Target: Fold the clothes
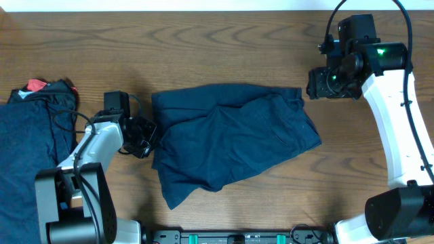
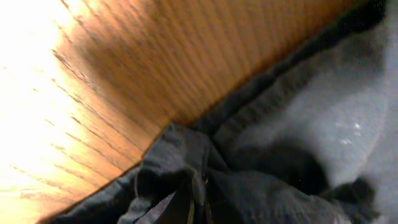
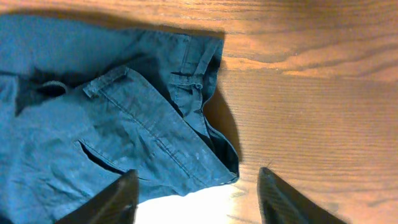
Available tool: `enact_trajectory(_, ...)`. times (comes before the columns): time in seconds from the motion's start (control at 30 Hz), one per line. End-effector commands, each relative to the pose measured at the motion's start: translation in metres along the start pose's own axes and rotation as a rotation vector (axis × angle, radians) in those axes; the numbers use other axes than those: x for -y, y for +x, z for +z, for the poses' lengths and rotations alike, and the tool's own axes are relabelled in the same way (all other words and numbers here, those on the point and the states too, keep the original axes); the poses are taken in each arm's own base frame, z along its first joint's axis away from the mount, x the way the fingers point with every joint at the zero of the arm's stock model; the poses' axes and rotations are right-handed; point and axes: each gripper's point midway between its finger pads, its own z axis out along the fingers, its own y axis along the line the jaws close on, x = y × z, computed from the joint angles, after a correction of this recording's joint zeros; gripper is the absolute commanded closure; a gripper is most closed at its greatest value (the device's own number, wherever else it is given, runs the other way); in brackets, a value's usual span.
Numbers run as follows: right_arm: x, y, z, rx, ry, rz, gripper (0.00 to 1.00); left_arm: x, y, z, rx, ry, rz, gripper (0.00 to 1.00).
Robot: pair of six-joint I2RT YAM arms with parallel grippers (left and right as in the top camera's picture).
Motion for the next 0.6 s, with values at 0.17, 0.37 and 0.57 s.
enact_trajectory(0.17, -0.008, -0.002, 0.027, -0.023, -0.030, -0.036, 0.24, 0.036, 0.012, -0.040, 0.075, 0.127, 0.162, 0.94)
enact_trajectory(0.37, -0.031, 0.000, 0.082, -0.099, -0.135, -0.082, 0.21, 0.038, 0.013, -0.045, 0.096, 0.131, 0.177, 0.94)
enact_trajectory(0.57, -0.062, -0.002, 0.137, -0.147, -0.231, -0.123, 0.24, 0.037, 0.014, -0.045, 0.096, 0.127, 0.186, 0.94)
